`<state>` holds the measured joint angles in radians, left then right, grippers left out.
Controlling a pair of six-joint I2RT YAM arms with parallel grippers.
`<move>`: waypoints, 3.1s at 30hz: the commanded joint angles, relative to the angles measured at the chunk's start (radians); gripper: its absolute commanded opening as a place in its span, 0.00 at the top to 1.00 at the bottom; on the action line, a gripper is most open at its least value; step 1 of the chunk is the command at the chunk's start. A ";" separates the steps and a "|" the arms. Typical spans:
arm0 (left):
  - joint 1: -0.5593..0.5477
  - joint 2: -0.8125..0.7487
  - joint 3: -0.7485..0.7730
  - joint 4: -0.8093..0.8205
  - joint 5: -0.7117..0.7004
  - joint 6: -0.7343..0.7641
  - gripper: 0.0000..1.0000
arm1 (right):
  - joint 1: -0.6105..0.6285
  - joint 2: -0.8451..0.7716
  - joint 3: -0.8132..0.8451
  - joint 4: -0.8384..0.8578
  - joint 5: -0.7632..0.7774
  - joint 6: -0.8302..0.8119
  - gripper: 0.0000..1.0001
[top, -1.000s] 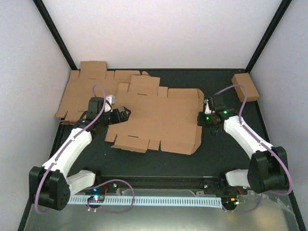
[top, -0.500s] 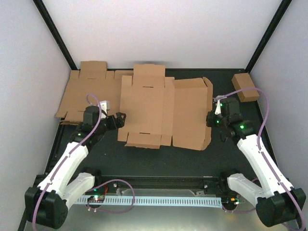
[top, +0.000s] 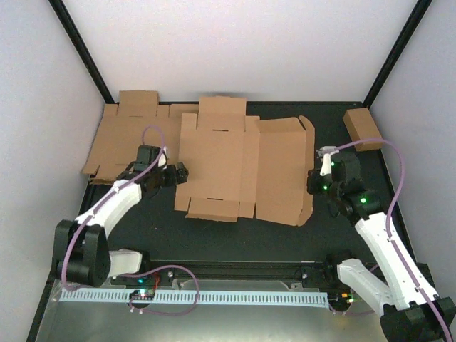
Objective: Fold the paper box
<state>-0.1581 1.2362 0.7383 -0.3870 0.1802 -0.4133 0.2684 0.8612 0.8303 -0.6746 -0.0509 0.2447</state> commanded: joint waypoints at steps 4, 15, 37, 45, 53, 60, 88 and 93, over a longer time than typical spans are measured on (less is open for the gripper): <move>0.021 0.184 0.101 0.151 0.004 0.056 0.04 | 0.002 -0.005 -0.012 0.051 -0.057 -0.019 0.96; 0.112 0.312 0.115 0.320 0.307 0.058 0.08 | 0.002 0.031 0.007 0.034 -0.083 -0.021 0.96; 0.115 0.084 0.049 0.141 0.465 0.076 0.79 | 0.001 0.063 -0.006 0.091 -0.091 0.038 0.96; 0.116 0.104 0.055 0.077 0.500 0.088 0.77 | 0.002 0.065 -0.036 0.118 -0.116 0.054 0.96; 0.112 0.141 0.101 -0.028 0.417 0.109 0.88 | 0.002 0.073 -0.026 0.108 -0.114 0.048 0.96; 0.026 0.130 0.152 -0.140 0.121 0.136 0.93 | 0.002 0.064 -0.046 0.111 -0.146 0.068 0.90; -0.512 0.330 0.637 -0.512 -0.705 0.388 0.98 | 0.002 0.223 0.021 0.157 -0.211 0.167 0.24; -0.526 0.260 0.627 -0.470 -0.657 0.453 0.97 | 0.002 0.397 0.035 0.271 -0.422 0.215 0.42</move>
<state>-0.6727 1.5631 1.3380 -0.8574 -0.4515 -0.0505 0.2653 1.1622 0.8379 -0.5106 -0.2806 0.4183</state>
